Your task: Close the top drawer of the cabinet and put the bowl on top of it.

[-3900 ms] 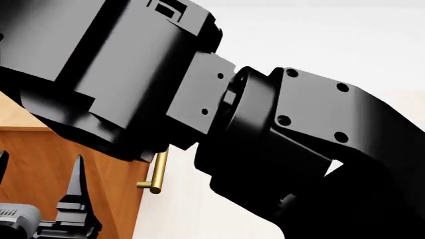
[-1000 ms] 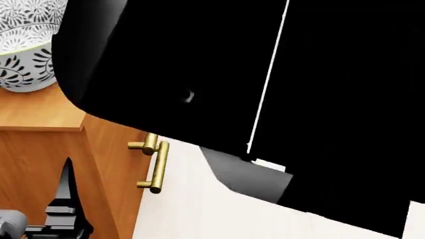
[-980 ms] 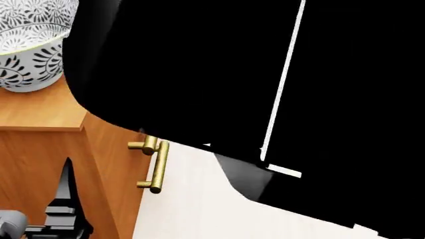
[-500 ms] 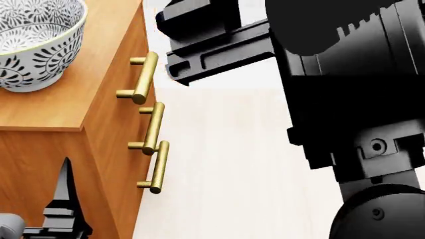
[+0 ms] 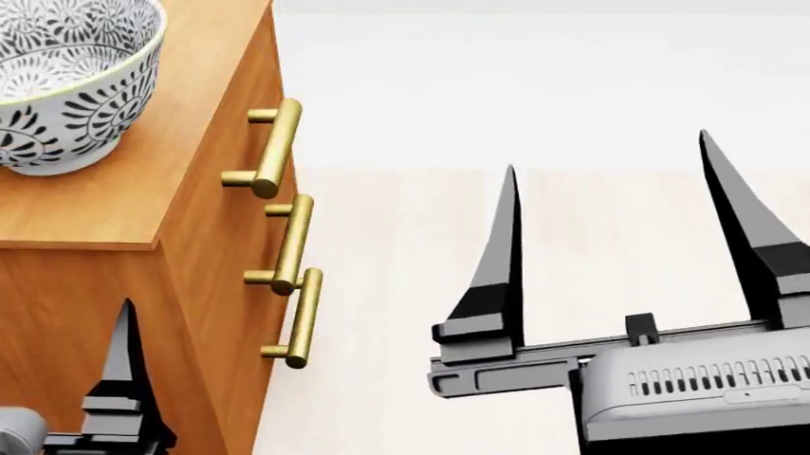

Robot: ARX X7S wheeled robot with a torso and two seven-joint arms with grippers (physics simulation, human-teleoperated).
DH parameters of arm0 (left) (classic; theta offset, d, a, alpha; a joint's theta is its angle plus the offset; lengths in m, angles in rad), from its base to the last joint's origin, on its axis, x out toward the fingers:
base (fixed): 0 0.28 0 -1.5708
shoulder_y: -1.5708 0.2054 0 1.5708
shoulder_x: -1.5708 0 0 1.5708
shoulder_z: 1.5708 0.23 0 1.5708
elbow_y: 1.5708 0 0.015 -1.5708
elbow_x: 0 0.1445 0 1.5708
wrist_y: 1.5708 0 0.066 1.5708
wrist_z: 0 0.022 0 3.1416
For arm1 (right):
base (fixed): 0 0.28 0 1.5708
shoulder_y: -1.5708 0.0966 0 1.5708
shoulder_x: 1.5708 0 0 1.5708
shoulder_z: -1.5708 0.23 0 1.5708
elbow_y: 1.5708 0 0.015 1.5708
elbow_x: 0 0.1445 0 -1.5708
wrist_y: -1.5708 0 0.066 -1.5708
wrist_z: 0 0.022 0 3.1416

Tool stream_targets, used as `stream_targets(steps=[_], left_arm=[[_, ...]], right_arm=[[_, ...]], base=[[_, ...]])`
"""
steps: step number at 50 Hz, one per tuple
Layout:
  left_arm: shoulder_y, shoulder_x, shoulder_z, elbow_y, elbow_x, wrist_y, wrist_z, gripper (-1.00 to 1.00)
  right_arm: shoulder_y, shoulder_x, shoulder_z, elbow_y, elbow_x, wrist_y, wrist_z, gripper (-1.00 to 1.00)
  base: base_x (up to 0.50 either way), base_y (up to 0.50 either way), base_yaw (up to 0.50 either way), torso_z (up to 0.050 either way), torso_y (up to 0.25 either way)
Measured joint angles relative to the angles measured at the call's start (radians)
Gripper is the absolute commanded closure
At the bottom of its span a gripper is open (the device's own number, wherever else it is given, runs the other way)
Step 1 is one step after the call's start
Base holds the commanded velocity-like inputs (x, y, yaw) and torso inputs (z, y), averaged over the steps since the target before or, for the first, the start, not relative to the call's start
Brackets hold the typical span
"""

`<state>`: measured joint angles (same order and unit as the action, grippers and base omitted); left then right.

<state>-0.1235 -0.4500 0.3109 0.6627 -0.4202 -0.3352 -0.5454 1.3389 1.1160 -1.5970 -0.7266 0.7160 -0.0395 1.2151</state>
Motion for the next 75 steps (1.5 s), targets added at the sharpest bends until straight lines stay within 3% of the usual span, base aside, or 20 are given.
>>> stream_targets(steps=[31, 60, 75], left_arm=[[0.000, -0.006, 0.006, 0.009, 0.001, -0.001, -0.010, -1.00], [0.007, -0.014, 0.007, 0.023, -0.002, 0.004, -0.019, -1.00], [0.078, -0.051, -0.009, 0.152, 0.026, 0.028, -0.052, -1.00]], right_arm=[[-0.213, -0.080, -0.067, 0.178, -0.111, -0.191, -0.012, -1.00], [-0.240, -0.095, -0.060, 0.196, -0.123, -0.214, -0.020, -1.00], [-0.239, -0.057, -0.051, 0.102, -0.181, -0.181, 0.030, -1.00]], base=[[0.00, 0.00, 0.00, 0.000, 0.000], [0.00, 0.00, 0.00, 0.000, 0.000], [0.00, 0.00, 0.00, 0.000, 0.000]])
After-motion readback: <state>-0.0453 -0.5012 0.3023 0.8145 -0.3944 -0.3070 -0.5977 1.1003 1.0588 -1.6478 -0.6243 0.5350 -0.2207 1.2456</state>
